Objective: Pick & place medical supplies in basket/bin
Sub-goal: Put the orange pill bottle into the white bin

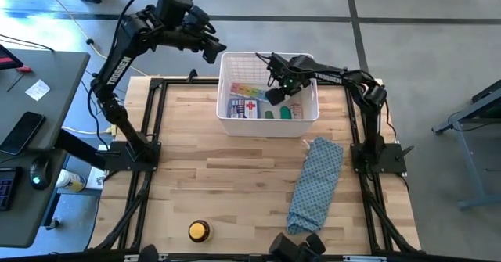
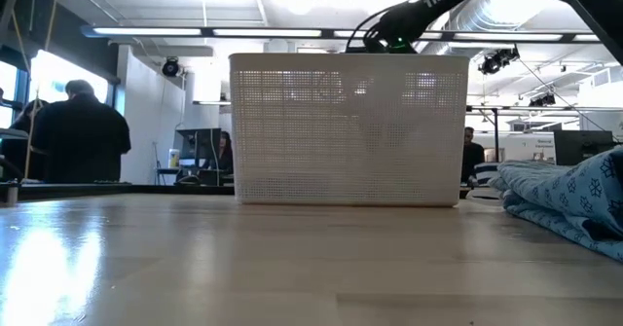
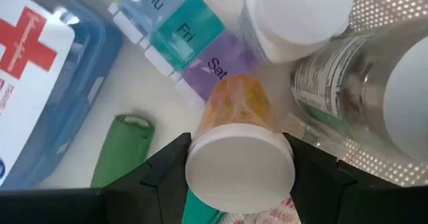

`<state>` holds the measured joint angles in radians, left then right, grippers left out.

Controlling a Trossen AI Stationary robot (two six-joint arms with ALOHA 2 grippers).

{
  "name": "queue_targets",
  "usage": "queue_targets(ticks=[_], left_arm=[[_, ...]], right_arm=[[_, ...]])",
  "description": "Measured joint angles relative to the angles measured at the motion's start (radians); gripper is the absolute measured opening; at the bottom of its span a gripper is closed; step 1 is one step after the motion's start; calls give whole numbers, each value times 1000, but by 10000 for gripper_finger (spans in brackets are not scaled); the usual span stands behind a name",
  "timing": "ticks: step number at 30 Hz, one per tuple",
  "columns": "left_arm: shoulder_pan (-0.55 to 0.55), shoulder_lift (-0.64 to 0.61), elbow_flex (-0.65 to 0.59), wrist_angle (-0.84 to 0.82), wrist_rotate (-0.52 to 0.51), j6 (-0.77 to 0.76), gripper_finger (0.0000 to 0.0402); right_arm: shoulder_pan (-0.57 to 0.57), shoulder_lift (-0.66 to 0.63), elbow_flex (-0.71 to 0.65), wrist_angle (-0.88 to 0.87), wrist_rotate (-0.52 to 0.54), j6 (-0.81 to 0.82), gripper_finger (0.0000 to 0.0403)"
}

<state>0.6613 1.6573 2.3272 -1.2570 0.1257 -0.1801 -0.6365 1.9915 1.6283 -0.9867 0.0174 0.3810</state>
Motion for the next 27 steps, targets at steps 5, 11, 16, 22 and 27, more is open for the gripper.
queue_targets(ticks=[5, 11, 16, 22, 27], left_arm=[[0, 0, 0, 4, 0, 2, 248], [0, 0, 0, -1, 20, 3, 248], [0, 0, 0, -1, 25, -6, 248], [0, 0, 0, -1, 25, -7, 248], [0, 0, 0, -2, 25, -12, 248]], right_arm=[[-8, 5, -16, 21, 11, -16, 202], [-16, 25, -50, 20, 18, -50, 202], [-19, 26, -61, 18, 40, -48, 202], [-19, 26, -61, 20, 40, -49, 205], [-19, 26, -61, 19, 41, -58, 229]])
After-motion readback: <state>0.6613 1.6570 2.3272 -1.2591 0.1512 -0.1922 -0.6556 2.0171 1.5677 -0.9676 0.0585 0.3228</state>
